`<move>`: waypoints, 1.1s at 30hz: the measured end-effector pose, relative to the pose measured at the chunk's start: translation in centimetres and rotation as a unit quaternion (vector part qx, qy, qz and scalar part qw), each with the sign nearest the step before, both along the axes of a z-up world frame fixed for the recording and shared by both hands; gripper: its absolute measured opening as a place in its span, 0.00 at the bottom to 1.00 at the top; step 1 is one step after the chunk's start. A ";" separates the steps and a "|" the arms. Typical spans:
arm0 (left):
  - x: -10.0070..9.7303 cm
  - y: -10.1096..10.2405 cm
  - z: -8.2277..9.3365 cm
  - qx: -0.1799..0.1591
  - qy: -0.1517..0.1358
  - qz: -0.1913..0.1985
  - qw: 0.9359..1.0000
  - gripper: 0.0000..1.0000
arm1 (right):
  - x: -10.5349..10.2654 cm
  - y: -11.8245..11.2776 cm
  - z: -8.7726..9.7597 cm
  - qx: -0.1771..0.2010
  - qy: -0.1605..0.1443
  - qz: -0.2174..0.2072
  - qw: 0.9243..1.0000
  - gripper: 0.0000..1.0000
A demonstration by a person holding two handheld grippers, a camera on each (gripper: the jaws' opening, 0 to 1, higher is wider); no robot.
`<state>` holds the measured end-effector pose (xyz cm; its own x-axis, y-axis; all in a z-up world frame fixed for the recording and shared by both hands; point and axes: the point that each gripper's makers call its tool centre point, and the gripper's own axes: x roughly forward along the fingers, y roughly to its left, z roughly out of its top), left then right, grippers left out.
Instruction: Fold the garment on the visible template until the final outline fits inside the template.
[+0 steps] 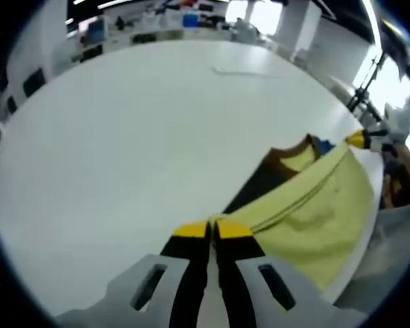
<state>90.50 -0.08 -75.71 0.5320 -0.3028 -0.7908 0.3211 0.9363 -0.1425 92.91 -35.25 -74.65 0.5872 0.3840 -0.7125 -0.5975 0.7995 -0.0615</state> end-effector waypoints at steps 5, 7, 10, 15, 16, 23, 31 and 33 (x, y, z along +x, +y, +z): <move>0.0 0.0 -0.2 0.001 0.001 0.000 1.000 0.00 | 0.1 0.1 -0.5 -0.005 0.003 0.001 1.000 0.02; 0.0 0.0 -0.3 0.002 0.002 0.002 1.000 0.00 | 0.1 0.0 -0.6 -0.006 0.003 0.001 1.000 0.02; 0.1 0.0 -0.5 0.003 0.003 0.002 1.000 0.00 | 0.1 0.0 -0.8 -0.004 0.005 0.000 1.000 0.02; 0.1 0.1 -0.9 0.003 0.006 0.003 1.000 0.00 | 0.1 0.0 -1.5 -0.003 0.008 -0.002 1.000 0.02; 0.1 0.1 -0.9 0.003 0.007 0.003 1.000 0.00 | 0.1 0.0 -1.6 -0.004 0.009 -0.002 1.000 0.02; 0.1 0.2 -1.3 0.001 0.007 0.007 1.000 0.00 | 0.1 0.1 -2.1 -0.003 0.014 -0.003 1.000 0.02; 0.0 0.0 -1.5 0.003 0.003 0.007 1.000 0.00 | 0.1 0.1 -2.6 -0.002 0.017 -0.006 1.000 0.02; 0.0 0.0 -1.5 0.003 0.003 0.007 1.000 0.00 | 0.1 0.1 -2.6 -0.001 0.017 -0.007 1.000 0.02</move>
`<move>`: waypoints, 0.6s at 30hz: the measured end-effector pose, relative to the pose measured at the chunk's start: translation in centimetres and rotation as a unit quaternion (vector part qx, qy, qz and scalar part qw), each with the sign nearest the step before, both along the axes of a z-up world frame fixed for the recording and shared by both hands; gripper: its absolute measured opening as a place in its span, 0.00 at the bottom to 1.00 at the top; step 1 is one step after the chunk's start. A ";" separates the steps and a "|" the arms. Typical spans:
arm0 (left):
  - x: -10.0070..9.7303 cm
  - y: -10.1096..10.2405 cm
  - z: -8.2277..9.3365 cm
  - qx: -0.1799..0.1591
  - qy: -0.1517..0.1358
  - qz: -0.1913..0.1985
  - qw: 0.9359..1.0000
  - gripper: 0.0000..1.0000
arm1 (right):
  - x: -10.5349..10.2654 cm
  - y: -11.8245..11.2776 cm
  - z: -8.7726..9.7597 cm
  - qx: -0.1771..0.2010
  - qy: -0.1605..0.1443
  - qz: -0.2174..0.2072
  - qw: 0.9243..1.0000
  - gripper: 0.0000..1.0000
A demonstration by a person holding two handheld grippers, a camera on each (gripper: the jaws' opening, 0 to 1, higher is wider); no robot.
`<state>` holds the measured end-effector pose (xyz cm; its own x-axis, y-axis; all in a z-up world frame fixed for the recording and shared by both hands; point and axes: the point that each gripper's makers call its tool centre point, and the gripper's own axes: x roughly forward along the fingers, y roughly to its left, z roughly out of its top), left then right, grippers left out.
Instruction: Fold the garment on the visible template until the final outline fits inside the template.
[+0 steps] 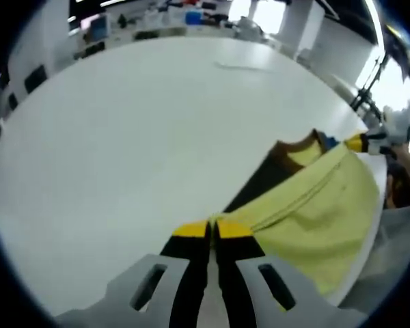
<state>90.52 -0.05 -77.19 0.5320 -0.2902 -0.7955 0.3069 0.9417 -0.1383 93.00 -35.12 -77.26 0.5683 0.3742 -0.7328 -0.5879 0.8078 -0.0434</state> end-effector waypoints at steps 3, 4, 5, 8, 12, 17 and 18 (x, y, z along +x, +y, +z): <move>-0.1 -0.1 0.0 0.000 0.001 0.001 1.000 0.00 | 0.0 0.0 0.0 0.004 0.001 -0.001 1.000 0.02; -0.1 -0.1 0.0 -0.001 0.002 0.003 1.000 0.00 | 0.0 0.0 -0.1 0.005 0.002 -0.001 1.000 0.02; -0.1 -0.1 0.0 -0.002 0.002 0.005 1.000 0.00 | 0.0 0.0 -0.1 0.010 0.003 -0.005 1.000 0.02; 0.1 0.0 -0.1 -0.001 0.000 0.006 1.000 0.00 | 0.0 0.0 -0.1 0.013 0.003 -0.006 1.000 0.02; 0.0 0.0 -0.1 -0.001 -0.001 -0.003 1.000 0.00 | 0.1 0.0 -0.1 0.004 -0.006 0.007 1.000 0.02; -0.2 -0.4 0.2 -0.007 -0.002 -0.004 1.000 0.00 | 0.2 -0.1 0.1 0.004 -0.011 0.004 1.000 0.03; -0.2 -0.5 0.3 -0.010 -0.005 -0.008 1.000 0.00 | 0.3 -0.1 0.3 0.012 -0.012 0.001 1.000 0.03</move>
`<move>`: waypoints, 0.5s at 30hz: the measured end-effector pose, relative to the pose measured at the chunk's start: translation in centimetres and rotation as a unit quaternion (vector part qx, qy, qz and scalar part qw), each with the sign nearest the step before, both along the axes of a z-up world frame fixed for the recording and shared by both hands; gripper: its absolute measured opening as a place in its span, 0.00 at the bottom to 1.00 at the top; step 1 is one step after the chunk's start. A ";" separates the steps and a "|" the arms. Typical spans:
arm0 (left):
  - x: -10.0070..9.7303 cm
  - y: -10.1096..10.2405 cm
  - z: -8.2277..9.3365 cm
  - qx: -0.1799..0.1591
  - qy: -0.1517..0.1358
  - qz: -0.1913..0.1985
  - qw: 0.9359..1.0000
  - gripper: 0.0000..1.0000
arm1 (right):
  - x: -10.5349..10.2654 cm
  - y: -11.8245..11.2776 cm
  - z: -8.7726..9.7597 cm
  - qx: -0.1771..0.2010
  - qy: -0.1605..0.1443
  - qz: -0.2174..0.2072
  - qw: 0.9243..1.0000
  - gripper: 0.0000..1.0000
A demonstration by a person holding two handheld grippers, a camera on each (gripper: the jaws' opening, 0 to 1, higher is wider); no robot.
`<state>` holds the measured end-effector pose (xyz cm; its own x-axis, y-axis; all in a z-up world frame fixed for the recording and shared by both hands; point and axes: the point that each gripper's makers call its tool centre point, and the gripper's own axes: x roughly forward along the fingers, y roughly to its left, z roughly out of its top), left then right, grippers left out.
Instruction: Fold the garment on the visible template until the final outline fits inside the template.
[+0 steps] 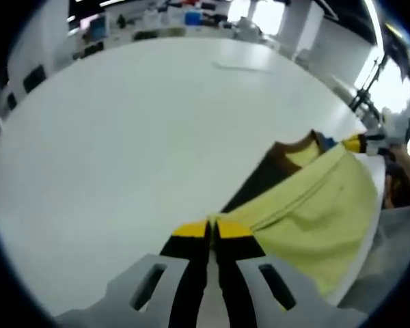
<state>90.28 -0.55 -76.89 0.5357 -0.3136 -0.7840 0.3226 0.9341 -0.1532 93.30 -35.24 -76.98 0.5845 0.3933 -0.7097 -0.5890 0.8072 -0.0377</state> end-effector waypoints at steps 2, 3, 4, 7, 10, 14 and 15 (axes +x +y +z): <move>0.0 0.0 0.0 -0.001 -0.001 0.000 1.000 0.00 | 0.1 -0.1 0.2 0.008 0.001 -0.005 1.000 0.03; -0.1 0.0 0.0 -0.004 -0.001 0.001 1.000 0.00 | 0.2 -0.2 0.3 0.011 -0.002 -0.007 1.000 0.04; -0.1 0.0 0.1 -0.006 -0.003 0.001 1.000 0.00 | 0.2 -0.3 0.4 0.012 -0.003 -0.008 1.000 0.05; 0.0 -0.4 0.9 -0.022 -0.013 0.002 1.000 0.03 | 0.3 -0.4 1.0 0.020 -0.009 -0.014 1.000 0.06; 0.3 -0.7 1.7 -0.036 -0.024 0.007 0.999 0.06 | 0.4 -0.6 1.7 0.029 -0.015 -0.020 0.999 0.06; 0.5 -1.0 2.4 -0.043 -0.038 0.008 0.998 0.09 | 0.4 -0.5 3.0 0.058 -0.024 -0.030 0.998 0.07; 0.4 -1.0 2.6 -0.045 -0.042 0.008 0.998 0.10 | 0.4 -0.6 3.2 0.059 -0.027 -0.031 0.997 0.07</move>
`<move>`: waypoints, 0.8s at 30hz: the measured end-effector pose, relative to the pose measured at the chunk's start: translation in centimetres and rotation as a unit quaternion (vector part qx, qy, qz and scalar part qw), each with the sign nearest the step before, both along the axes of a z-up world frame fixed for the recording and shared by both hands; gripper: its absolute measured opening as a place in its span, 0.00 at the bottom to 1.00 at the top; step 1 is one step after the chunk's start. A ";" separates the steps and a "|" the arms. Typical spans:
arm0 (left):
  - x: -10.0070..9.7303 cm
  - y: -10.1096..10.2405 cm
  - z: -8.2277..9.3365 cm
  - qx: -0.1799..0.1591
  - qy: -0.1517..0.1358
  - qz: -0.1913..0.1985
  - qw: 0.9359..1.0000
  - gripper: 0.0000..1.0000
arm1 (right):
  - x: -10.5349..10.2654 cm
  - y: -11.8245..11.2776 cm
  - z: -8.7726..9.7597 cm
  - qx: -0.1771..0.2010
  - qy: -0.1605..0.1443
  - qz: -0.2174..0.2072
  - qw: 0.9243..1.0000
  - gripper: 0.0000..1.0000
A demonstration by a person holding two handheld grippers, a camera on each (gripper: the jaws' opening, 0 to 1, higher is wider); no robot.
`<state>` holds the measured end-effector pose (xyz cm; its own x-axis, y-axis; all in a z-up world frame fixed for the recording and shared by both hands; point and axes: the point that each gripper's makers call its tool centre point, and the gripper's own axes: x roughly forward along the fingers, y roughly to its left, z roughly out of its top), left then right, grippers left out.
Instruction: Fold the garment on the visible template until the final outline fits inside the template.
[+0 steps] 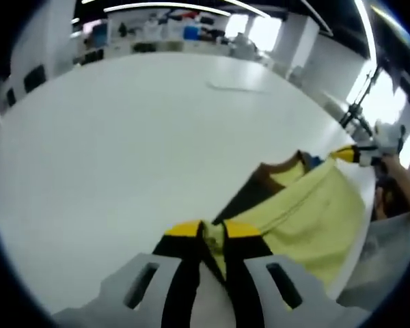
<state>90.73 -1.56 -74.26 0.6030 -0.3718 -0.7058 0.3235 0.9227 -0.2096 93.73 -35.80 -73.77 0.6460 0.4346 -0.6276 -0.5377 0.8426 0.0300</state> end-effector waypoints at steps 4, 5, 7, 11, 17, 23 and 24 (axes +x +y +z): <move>0.2 -0.1 1.0 -0.007 -0.015 0.002 1.000 0.12 | -0.2 0.0 0.8 0.003 -0.007 0.001 1.000 0.08; 0.2 -0.2 1.4 -0.007 -0.020 0.001 1.000 0.13 | -0.2 0.0 0.9 0.004 -0.008 0.000 1.000 0.08; 0.3 -0.1 1.8 -0.006 -0.025 0.001 1.000 0.14 | -0.2 0.0 1.2 0.005 -0.011 0.001 1.000 0.08; 0.0 -0.6 3.1 -0.013 -0.042 -0.005 0.999 0.16 | -0.5 0.3 1.6 0.002 -0.015 0.005 1.000 0.08; -1.1 -2.0 3.6 -0.039 -0.041 -0.020 0.998 0.22 | -1.3 1.3 1.8 0.012 -0.016 0.015 1.000 0.11; -2.6 -2.8 3.3 -0.046 -0.030 -0.023 0.998 0.21 | -2.6 2.5 1.6 0.002 -0.017 0.027 0.999 0.12; -2.8 -2.9 3.2 -0.045 -0.028 -0.023 0.998 0.19 | -2.7 2.6 1.5 0.000 -0.017 0.029 0.999 0.12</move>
